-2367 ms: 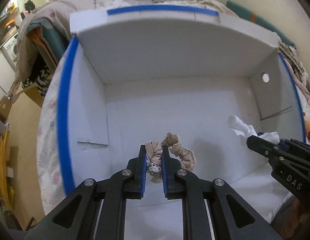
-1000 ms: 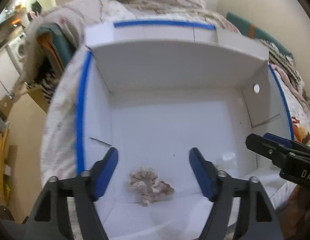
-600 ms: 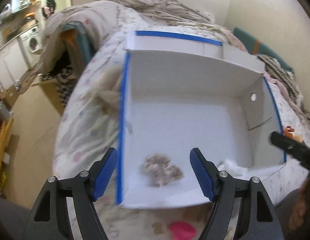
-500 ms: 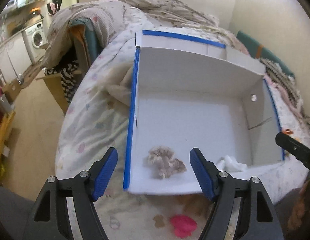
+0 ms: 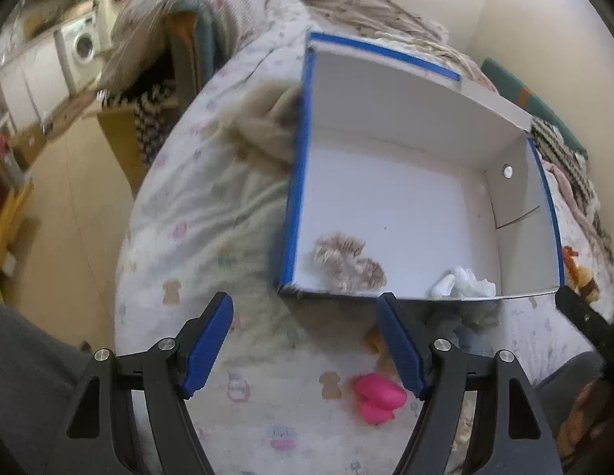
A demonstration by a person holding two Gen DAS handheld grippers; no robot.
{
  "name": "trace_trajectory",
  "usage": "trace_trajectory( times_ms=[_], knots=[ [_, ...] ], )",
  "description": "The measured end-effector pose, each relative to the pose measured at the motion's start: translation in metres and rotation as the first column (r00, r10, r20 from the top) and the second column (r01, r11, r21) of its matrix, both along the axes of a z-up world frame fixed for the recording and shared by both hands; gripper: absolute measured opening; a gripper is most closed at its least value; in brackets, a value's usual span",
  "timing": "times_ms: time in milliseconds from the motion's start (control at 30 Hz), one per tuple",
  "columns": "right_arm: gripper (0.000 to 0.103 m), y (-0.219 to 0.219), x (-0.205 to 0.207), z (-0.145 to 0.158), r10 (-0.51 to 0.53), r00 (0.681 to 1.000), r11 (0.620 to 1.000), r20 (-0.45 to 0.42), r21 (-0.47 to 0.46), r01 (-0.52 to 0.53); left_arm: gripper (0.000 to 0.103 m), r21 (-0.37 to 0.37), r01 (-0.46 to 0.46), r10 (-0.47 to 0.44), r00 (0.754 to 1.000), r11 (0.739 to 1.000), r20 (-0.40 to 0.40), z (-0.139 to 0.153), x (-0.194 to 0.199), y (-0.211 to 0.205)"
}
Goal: Organize soft objects
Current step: 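Grasp the pink duck with the left tool while the right tool grasps the blue scrunchie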
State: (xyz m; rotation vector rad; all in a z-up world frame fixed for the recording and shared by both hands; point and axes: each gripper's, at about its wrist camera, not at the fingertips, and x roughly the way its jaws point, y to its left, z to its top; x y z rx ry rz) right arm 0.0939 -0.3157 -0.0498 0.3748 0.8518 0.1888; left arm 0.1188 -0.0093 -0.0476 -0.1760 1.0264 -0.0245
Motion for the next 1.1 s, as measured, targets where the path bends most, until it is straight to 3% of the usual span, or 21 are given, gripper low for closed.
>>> trace_trajectory(
  times_ms=[133, 267, 400, 533, 667, 800, 900, 933, 1000, 1100],
  knots=[
    [0.077, -0.005, 0.002, -0.012, -0.03, 0.999, 0.999, -0.044, 0.023, 0.031, 0.072, -0.005, -0.057, 0.056, 0.996, 0.998, -0.072, -0.019, 0.003, 0.012],
    [0.077, -0.009, 0.005, -0.02, -0.047, 0.996, 0.998, -0.081, 0.041, 0.05, 0.072, -0.025, -0.058, 0.054, 0.989, 0.998, -0.137, -0.035, 0.006, 0.012],
    [0.077, -0.007, 0.007, -0.024, -0.056, 0.993, 0.998, -0.103, 0.024, 0.059, 0.072, -0.067, 0.049, -0.062, 0.976, 0.997, -0.21, -0.051, 0.002, -0.015],
    [0.077, -0.006, 0.011, -0.029, -0.059, 0.99, 0.998, -0.129, 0.012, 0.061, 0.072, -0.027, 0.234, -0.233, 0.942, 0.972, -0.241, -0.063, -0.005, -0.065],
    [0.077, -0.005, 0.014, -0.034, -0.058, 0.986, 0.998, -0.155, 0.001, 0.059, 0.072, 0.021, 0.283, -0.266, 0.922, 0.959, -0.282, -0.078, -0.008, -0.086],
    [0.077, -0.005, 0.018, -0.044, -0.053, 0.978, 0.999, -0.202, -0.003, 0.053, 0.072, -0.002, 0.269, -0.256, 0.911, 0.963, -0.322, -0.09, -0.006, -0.087],
    [0.077, -0.003, 0.023, -0.054, -0.034, 0.966, 0.999, -0.255, 0.016, 0.04, 0.059, -0.005, 0.271, -0.257, 0.906, 0.963, -0.336, -0.095, -0.002, -0.086],
    [0.077, -0.001, 0.025, -0.058, -0.023, 0.962, 0.999, -0.27, 0.023, 0.031, 0.043, -0.024, 0.274, -0.265, 0.898, 0.961, -0.351, -0.098, -0.001, -0.086],
    [0.077, 0.006, 0.028, -0.066, 0.012, 0.951, 1.0, -0.309, 0.027, -0.004, 0.043, -0.041, 0.274, -0.269, 0.889, 0.961, -0.369, -0.102, 0.001, -0.086],
    [0.077, 0.024, 0.032, -0.081, 0.078, 0.925, 0.997, -0.371, 0.009, -0.08, 0.043, -0.027, 0.276, -0.267, 0.896, 0.961, -0.356, -0.102, 0.003, -0.087]
  ],
)
